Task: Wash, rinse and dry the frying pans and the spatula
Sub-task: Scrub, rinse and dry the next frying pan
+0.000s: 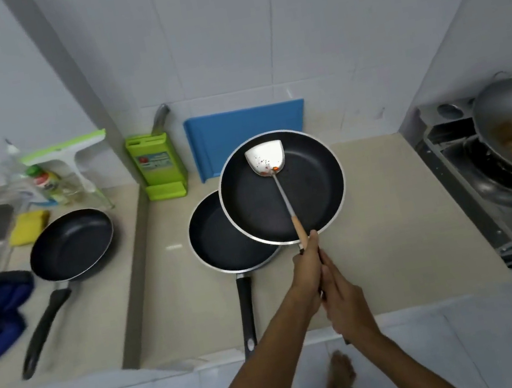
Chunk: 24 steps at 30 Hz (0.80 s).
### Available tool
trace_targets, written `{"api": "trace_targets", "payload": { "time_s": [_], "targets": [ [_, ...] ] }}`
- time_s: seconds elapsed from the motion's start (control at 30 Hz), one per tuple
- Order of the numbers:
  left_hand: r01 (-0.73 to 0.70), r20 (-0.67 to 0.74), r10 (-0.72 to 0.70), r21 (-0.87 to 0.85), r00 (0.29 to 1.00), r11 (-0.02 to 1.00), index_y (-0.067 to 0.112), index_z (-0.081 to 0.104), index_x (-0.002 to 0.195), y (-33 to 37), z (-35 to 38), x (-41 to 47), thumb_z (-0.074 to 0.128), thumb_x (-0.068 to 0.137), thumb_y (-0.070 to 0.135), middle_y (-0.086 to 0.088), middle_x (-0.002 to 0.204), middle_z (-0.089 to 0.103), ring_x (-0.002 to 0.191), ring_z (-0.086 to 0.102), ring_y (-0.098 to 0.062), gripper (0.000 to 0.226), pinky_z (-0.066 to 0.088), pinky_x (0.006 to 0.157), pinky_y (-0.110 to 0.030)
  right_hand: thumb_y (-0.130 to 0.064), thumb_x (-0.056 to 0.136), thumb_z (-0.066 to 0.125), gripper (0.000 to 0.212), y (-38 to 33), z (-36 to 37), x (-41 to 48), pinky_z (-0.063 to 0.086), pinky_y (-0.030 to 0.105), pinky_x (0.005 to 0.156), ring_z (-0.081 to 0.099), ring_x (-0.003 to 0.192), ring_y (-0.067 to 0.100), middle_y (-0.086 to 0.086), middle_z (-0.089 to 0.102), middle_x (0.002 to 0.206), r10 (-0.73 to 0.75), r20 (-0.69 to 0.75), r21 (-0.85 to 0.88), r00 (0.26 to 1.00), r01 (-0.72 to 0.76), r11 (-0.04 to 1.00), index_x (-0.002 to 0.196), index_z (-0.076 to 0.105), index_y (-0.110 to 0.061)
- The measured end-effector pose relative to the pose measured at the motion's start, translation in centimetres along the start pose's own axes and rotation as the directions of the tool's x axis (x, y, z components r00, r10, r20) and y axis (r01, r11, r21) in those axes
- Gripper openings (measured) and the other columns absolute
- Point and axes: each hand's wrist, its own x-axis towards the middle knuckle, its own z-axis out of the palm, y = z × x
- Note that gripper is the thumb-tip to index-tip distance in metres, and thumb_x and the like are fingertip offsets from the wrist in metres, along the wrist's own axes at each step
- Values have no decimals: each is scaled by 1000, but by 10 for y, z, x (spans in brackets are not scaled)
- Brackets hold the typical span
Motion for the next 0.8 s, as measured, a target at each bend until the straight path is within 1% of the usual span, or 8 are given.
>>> {"api": "trace_targets", "payload": {
  "time_s": [0.07,0.13,0.2,0.27,0.43,0.53,0.63,0.8],
  "targets": [
    [-53,-27,53,-4,998,999,25,65,95,7,-39,-28,61,87,66,2,95,66,84,62,-13,42,50,77,-26,-64,92,26,55,-16,34,-20,61,33,67,72,77,17,1,75,100,-36,22,-12,999,36,999,145,31,-55],
    [-97,-65,96,-19,993,995,31,64,93,19,-76,-58,59,93,60,8,100,71,94,65,-9,29,51,82,-24,-63,92,26,58,-31,68,-37,59,22,69,71,80,5,-3,73,105,-77,56,-15,995,78,997,148,33,-49],
    [-140,-78,137,-27,987,990,28,69,106,24,-118,-80,64,81,69,3,111,75,106,69,-14,48,55,93,-30,-63,92,25,60,-45,104,-54,57,18,69,69,80,0,-6,73,103,-115,104,-11,988,117,993,150,33,-47],
    [-171,-85,166,-58,982,983,23,70,119,28,-161,-102,64,75,74,3,115,77,110,71,-17,68,54,102,-36,-67,91,25,60,-59,141,-70,61,28,71,70,79,5,-8,73,96,-130,162,3,978,131,991,149,33,-51],
    [-259,-187,232,-137,955,956,34,69,116,41,-258,-160,50,98,61,16,108,77,111,68,-9,38,50,100,-29,-75,90,23,60,-95,228,-100,58,27,85,66,86,-4,-23,64,111,-216,309,18,926,221,975,147,28,-60],
    [-327,-304,274,-139,913,935,30,71,113,47,-310,-188,52,93,67,7,109,74,106,70,-14,46,54,98,-34,-73,92,23,58,-114,275,-112,59,26,71,71,85,6,-13,69,115,-222,393,-15,892,248,969,148,29,-59],
    [-353,-388,264,-180,883,918,23,69,118,56,-360,-210,51,96,64,-2,108,71,100,69,-17,50,55,94,-34,-71,94,25,52,-134,323,-120,59,30,86,69,99,6,-15,69,122,-258,465,-1,847,292,956,144,33,-62],
    [-425,-510,266,-224,818,877,29,74,116,76,-444,-233,52,87,76,-1,92,67,84,64,-15,60,54,83,-33,-70,95,25,40,-172,404,-126,57,25,73,66,76,-1,-21,70,104,-277,566,5,776,332,943,134,30,-74]
  ]
}}
